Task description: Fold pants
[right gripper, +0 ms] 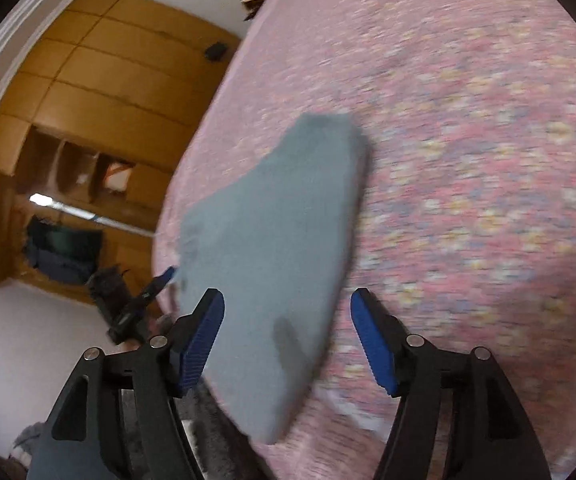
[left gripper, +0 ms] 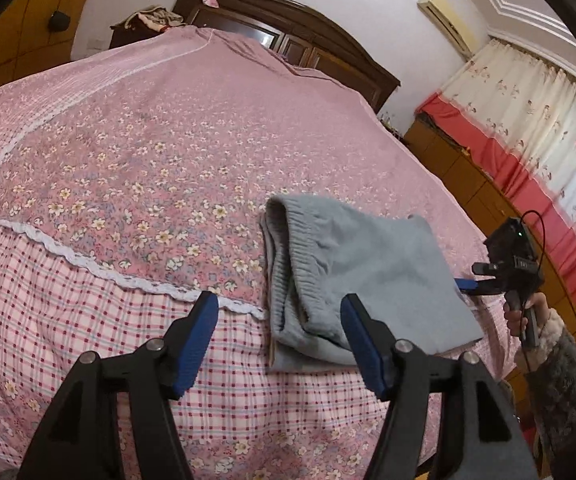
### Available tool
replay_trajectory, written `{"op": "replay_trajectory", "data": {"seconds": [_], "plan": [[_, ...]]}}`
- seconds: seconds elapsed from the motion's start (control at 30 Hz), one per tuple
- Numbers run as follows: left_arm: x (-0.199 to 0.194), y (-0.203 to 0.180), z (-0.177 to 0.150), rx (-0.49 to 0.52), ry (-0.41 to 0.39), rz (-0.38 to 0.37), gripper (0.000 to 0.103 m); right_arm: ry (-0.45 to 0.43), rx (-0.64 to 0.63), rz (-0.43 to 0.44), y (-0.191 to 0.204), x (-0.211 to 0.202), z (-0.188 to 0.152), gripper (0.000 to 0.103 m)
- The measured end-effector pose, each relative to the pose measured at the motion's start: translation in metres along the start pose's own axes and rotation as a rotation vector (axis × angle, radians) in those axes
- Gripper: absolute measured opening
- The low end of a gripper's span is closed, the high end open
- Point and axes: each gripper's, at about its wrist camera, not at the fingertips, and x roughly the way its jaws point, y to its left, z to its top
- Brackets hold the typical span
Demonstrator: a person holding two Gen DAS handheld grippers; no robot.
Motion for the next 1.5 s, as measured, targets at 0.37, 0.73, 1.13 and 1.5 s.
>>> {"op": "replay_trajectory", "data": {"seconds": [0.37, 0.73, 1.13, 1.5], "plan": [[0.010, -0.013, -0.005, 0.039, 0.035, 0.001, 0.067, 0.045, 0.023, 0.044, -0.017, 0.025, 0.008, 0.063], [0.020, -0.020, -0.014, 0.043, 0.067, 0.047, 0.067, 0.124, 0.040, 0.137, -0.055, 0.032, 0.011, 0.015], [0.030, -0.029, -0.012, 0.077, 0.084, 0.063, 0.067, 0.094, 0.014, -0.113, -0.001, 0.027, 0.016, 0.010], [0.031, -0.026, -0.014, 0.083, 0.087, 0.069, 0.067, 0.070, 0.022, -0.334, 0.057, 0.016, 0.037, 0.010]]}}
